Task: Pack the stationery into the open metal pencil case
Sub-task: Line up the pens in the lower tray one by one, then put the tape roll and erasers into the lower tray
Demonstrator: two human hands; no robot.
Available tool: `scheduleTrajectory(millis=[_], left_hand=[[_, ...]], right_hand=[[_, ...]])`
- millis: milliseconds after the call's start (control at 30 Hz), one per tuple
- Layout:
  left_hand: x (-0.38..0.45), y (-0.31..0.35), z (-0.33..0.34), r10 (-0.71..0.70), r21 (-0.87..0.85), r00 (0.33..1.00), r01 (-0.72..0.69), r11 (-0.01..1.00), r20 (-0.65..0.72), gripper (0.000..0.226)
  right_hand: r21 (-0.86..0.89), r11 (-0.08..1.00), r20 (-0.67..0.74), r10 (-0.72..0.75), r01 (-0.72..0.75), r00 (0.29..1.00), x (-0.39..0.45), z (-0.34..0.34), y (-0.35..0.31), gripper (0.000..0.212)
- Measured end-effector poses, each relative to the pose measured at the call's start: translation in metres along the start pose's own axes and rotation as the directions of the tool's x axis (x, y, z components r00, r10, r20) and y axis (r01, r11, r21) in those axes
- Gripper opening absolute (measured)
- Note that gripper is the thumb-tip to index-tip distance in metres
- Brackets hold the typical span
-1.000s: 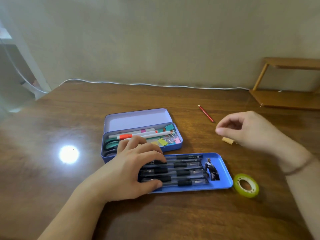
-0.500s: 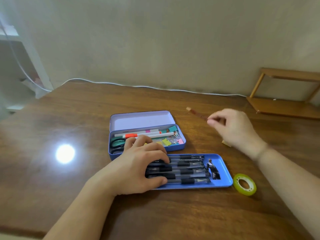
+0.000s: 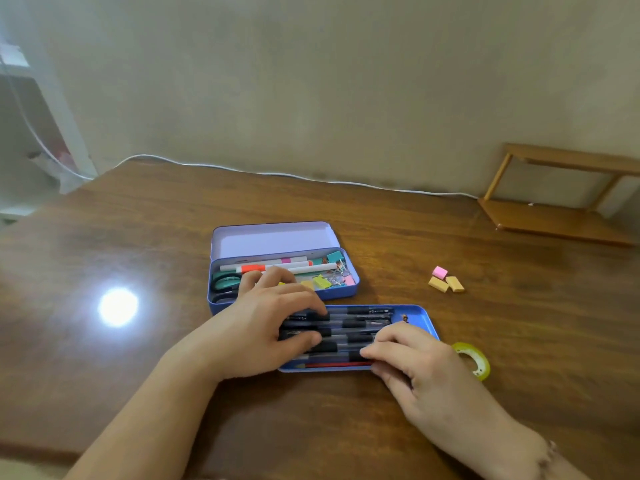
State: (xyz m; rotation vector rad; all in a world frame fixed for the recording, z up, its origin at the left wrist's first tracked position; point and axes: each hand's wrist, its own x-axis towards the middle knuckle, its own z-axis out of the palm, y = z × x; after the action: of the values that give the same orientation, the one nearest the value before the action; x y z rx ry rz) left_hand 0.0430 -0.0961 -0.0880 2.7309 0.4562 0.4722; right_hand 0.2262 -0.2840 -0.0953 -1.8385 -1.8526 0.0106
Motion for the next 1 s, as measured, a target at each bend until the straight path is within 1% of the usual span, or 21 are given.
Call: scheduleTrajectory(millis=[133,200,233,300,333,367,400,433,467,500,567,633,700,800,1000], left_hand=[[-0.002,0.001,0.000,0.018,0.010,1.000,-0.018,1.000,-0.005,0.039],[-0.002,0.002,0.000,0.039,0.030,0.999,-0.040,0.999,0.031,0.049],[-0.002,0.003,0.000,0.049,0.041,0.998,-0.051,0.998,0.050,0.054],[-0.002,0.005,0.000,0.061,0.069,0.995,-0.066,0.995,0.074,0.061],[-0.002,0.005,0.000,0.070,0.079,0.995,-0.076,0.994,0.066,0.061],[-0.002,0.005,-0.001,0.078,0.080,0.996,-0.081,0.993,0.042,0.057],[-0.003,0.005,-0.003,0.081,0.076,0.997,-0.081,0.994,0.000,0.048],[-0.003,0.004,-0.006,0.071,0.072,0.996,-0.067,0.995,-0.054,0.037],[-0.004,0.000,-0.008,0.057,0.078,0.992,-0.048,0.996,-0.113,0.028],[-0.004,-0.005,-0.009,0.040,0.091,0.984,-0.024,0.996,-0.174,0.028],[-0.004,-0.014,-0.011,0.003,0.106,0.959,0.028,0.994,-0.283,0.043],[-0.004,-0.019,-0.011,-0.032,0.099,0.942,0.069,0.993,-0.333,0.048],[-0.003,-0.020,-0.009,-0.026,0.108,0.943,0.065,0.992,-0.333,0.046],[-0.003,-0.023,-0.006,-0.007,0.120,0.953,0.046,0.992,-0.304,0.044],[-0.002,-0.024,-0.003,-0.019,0.131,0.962,0.056,0.990,-0.273,0.042]], right_hand=[[-0.020,0.999,0.009,-0.029,0.029,1.000,-0.007,0.003,-0.004,0.016],[-0.018,0.998,-0.009,-0.053,0.053,0.999,-0.010,0.000,-0.007,0.019],[-0.013,0.999,-0.046,-0.044,0.044,0.998,-0.012,-0.004,-0.008,0.020],[-0.028,0.998,-0.159,0.044,-0.049,0.986,-0.018,-0.018,-0.003,0.025],[-0.049,0.990,-0.206,0.117,-0.130,0.971,-0.023,-0.027,0.002,0.030],[-0.074,0.970,-0.216,0.213,-0.233,0.953,-0.028,-0.037,0.008,0.035],[-0.091,0.935,-0.180,0.324,-0.343,0.929,-0.035,-0.045,0.015,0.044],[-0.110,0.892,-0.114,0.427,-0.438,0.897,-0.040,-0.052,0.021,0.058],[-0.122,0.863,-0.051,0.488,-0.490,0.872,-0.046,-0.056,0.027,0.071],[-0.132,0.851,0.002,0.514,-0.509,0.858,-0.050,-0.059,0.033,0.079],[-0.136,0.839,0.061,0.538,-0.527,0.841,-0.053,-0.059,0.038,0.088],[-0.091,0.833,0.042,0.550,-0.545,0.834,-0.053,-0.057,0.038,0.073],[-0.032,0.827,-0.012,0.561,-0.561,0.828,-0.052,-0.055,0.035,0.066],[-0.017,0.829,-0.018,0.559,-0.560,0.829,-0.052,-0.053,0.032,0.064],[-0.091,0.845,-0.023,0.527,-0.527,0.850,-0.051,-0.049,0.035,0.063]])
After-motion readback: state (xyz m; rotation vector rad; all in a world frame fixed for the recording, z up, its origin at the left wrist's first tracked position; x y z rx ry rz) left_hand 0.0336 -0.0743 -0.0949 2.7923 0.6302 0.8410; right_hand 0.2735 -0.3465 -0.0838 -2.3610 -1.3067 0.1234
